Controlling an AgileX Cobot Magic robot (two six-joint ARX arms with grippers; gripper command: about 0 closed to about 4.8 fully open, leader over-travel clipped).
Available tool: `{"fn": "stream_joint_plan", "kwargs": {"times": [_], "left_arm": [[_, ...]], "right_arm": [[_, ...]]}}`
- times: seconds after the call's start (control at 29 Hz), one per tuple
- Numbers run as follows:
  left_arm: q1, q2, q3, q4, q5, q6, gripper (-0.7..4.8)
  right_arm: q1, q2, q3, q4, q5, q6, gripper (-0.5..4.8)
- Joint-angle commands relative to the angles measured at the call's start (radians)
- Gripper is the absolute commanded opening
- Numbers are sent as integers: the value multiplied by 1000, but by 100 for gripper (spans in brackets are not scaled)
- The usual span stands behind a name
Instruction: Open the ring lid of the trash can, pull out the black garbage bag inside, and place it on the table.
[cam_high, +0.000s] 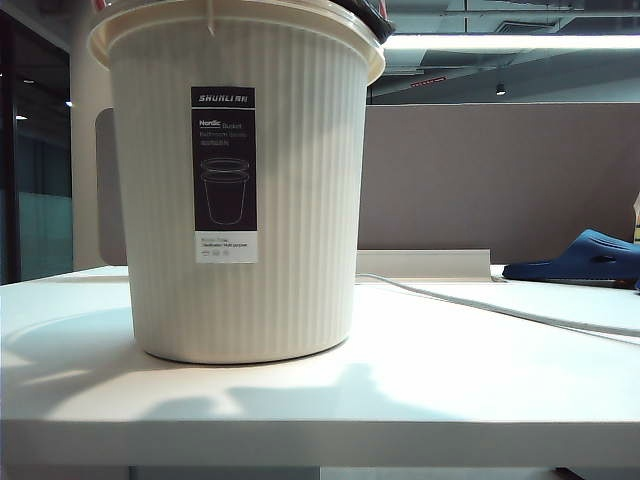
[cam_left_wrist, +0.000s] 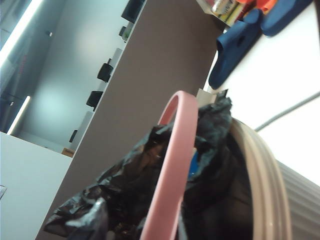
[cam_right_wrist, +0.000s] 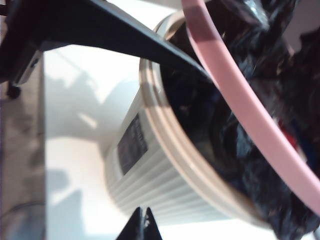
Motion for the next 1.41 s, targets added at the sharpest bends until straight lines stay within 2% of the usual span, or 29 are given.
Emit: {"fn": "stream_joint_plan", "kwargs": {"times": [0.03, 0.21, 0.41, 0.72, 1.41], "left_arm": [[1, -1, 6, 23, -6, 2, 183], [1, -2, 6, 31, -13, -1, 183], [1, -2, 6, 37, -16, -4, 182], [1, -2, 25, 36, -22, -11, 182], [1, -2, 31, 35, -22, -11, 182]], "right_arm": [[3, -4, -25, 106, 28, -76, -5], [3, -3, -76, 199, 51, -198, -5], [3, 7, -131, 310, 86, -290, -5], [4, 98, -145, 465, 137, -361, -5], [2, 203, -145, 652, 186, -531, -5]]}}
